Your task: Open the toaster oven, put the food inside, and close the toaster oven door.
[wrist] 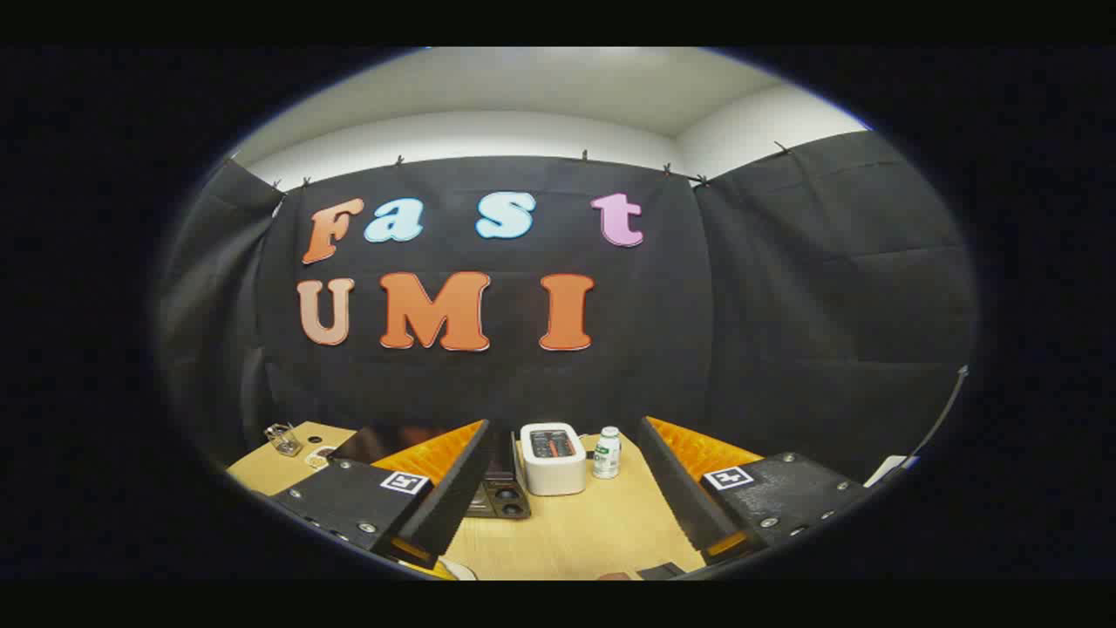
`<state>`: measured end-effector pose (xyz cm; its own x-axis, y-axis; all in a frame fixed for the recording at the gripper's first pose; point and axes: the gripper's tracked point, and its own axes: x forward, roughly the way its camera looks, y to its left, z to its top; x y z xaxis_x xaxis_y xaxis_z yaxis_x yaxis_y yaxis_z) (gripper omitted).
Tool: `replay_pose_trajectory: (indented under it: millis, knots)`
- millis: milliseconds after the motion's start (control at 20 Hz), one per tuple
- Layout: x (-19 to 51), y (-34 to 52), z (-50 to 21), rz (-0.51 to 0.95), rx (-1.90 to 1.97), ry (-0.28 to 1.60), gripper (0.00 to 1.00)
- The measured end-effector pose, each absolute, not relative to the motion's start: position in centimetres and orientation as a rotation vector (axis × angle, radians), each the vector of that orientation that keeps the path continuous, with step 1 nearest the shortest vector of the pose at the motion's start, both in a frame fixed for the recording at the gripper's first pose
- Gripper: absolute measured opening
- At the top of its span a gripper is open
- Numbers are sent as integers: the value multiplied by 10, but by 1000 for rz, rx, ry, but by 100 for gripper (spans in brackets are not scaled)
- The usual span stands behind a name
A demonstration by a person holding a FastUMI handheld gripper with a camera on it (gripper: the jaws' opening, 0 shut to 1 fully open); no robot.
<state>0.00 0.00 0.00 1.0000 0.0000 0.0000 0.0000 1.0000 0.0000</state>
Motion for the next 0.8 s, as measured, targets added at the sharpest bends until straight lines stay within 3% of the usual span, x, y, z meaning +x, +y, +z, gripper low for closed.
replay_pose_trajectory:
  millis: [800]
  knots:
    - [13,35,-15,82,-5,21,99]
